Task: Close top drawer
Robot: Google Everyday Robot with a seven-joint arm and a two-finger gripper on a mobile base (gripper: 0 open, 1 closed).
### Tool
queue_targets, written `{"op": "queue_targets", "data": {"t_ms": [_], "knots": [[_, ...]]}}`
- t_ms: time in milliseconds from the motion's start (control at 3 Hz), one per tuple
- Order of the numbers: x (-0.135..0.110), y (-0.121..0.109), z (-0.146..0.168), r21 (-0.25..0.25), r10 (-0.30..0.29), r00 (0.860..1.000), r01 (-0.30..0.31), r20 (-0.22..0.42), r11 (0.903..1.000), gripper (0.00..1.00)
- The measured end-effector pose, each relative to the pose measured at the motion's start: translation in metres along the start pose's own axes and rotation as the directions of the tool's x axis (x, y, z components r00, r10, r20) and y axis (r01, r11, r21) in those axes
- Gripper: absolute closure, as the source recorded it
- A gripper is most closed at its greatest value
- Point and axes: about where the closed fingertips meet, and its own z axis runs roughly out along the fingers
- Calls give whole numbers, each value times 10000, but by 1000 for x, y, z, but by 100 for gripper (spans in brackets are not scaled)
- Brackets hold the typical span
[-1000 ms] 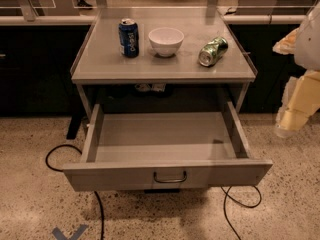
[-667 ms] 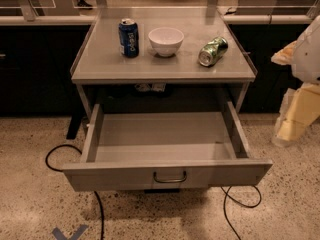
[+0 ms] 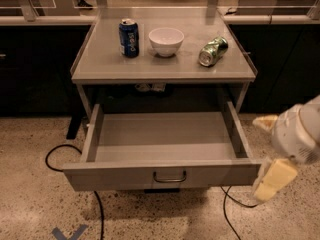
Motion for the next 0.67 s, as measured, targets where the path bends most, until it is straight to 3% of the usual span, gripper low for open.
{"op": "queue_targets", "data": {"t_ms": [333,667], "knots": [[27,42,75,-1269,503,9980,-452,372,9909,0],[33,52,84,-1495,568,9981,-524,254,9874,0]]}}
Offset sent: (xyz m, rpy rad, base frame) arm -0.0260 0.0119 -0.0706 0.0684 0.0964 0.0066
